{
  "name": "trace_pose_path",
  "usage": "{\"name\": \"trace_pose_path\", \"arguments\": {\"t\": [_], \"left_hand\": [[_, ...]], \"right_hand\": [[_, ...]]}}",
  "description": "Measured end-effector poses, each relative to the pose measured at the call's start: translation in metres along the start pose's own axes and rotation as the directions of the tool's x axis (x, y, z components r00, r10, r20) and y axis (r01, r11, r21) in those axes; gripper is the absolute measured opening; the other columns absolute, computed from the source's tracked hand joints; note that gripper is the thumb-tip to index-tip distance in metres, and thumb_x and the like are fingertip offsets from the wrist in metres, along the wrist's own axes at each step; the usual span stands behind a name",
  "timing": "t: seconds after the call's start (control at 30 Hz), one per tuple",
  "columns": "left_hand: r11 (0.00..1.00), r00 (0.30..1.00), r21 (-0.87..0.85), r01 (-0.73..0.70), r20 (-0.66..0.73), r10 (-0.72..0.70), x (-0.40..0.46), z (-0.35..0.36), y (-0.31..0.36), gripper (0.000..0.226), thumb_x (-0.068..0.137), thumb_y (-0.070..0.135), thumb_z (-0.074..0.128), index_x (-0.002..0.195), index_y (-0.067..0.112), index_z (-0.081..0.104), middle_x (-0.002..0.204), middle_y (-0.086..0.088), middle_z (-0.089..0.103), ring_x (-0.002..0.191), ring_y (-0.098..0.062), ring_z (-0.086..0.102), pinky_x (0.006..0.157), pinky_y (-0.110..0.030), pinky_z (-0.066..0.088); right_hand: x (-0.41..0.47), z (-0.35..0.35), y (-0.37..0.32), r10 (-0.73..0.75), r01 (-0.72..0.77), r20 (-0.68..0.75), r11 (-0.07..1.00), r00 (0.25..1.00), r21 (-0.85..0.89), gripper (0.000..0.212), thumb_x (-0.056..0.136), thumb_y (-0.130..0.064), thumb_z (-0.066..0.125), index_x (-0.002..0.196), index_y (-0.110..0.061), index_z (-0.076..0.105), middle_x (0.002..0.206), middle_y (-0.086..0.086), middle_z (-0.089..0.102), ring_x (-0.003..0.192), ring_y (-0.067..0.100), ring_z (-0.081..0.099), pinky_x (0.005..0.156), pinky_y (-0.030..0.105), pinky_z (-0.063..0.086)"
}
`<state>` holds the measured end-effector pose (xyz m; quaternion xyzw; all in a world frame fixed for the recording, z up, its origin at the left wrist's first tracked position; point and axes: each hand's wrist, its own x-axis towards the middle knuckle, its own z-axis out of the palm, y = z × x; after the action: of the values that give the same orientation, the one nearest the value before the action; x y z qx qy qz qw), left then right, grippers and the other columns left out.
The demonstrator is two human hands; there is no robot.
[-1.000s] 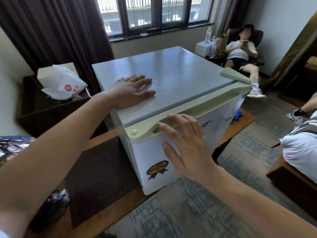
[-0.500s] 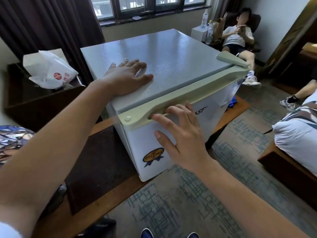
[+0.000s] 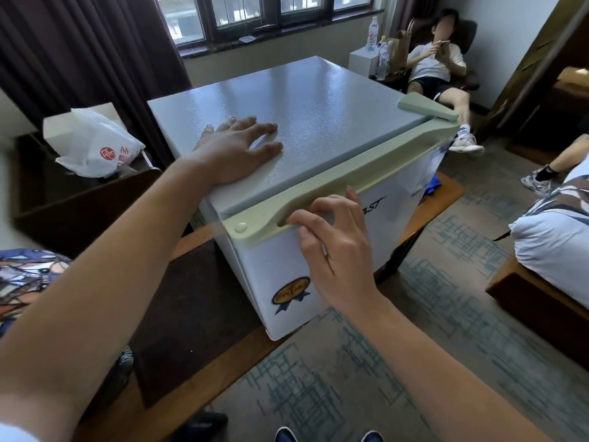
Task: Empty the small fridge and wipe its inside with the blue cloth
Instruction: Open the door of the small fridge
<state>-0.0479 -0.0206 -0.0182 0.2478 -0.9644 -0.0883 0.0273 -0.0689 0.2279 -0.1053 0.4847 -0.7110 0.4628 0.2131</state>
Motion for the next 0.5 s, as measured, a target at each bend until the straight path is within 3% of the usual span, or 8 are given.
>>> {"name": "trace_pose_path", "arguments": {"t": [0.27,0.4,0.5], "left_hand": [[1.000,1.000,-0.016,-0.012,-0.012,0.012,0.001,0.000,-0.002,0.062,0.099,0.074,0.032,0.156,0.050,0.029,0.172,0.004,0.018,0.160,-0.024,0.011,0.127,-0.054,0.005],[1.000,1.000,-0.008,-0.019,-0.011,0.019,0.001,0.000,-0.001,0.062,0.099,0.073,0.032,0.156,0.049,0.029,0.172,0.003,0.018,0.160,-0.024,0.010,0.127,-0.054,0.006],[1.000,1.000,-0.008,-0.018,-0.013,0.018,0.002,0.000,-0.002,0.062,0.099,0.073,0.031,0.156,0.049,0.028,0.172,0.003,0.018,0.160,-0.024,0.010,0.127,-0.054,0.005]], "right_hand": [[0.002,0.004,0.000,0.067,-0.065,-0.026,0.995,0.997,0.072,0.032,0.100,-0.019,0.049,0.101,-0.013,0.080,0.101,0.006,0.062,0.113,0.021,0.055,0.118,0.055,0.032],[-0.010,-0.003,0.000,0.093,-0.076,-0.130,0.989,0.987,0.128,0.030,0.096,-0.014,0.050,0.085,-0.006,0.077,0.091,0.005,0.058,0.101,0.027,0.056,0.113,0.049,0.035],[-0.016,-0.021,0.001,0.076,-0.062,-0.089,0.986,0.993,0.153,0.027,0.096,-0.016,0.050,0.086,-0.003,0.071,0.092,0.005,0.059,0.100,0.026,0.057,0.112,0.048,0.036]]}}
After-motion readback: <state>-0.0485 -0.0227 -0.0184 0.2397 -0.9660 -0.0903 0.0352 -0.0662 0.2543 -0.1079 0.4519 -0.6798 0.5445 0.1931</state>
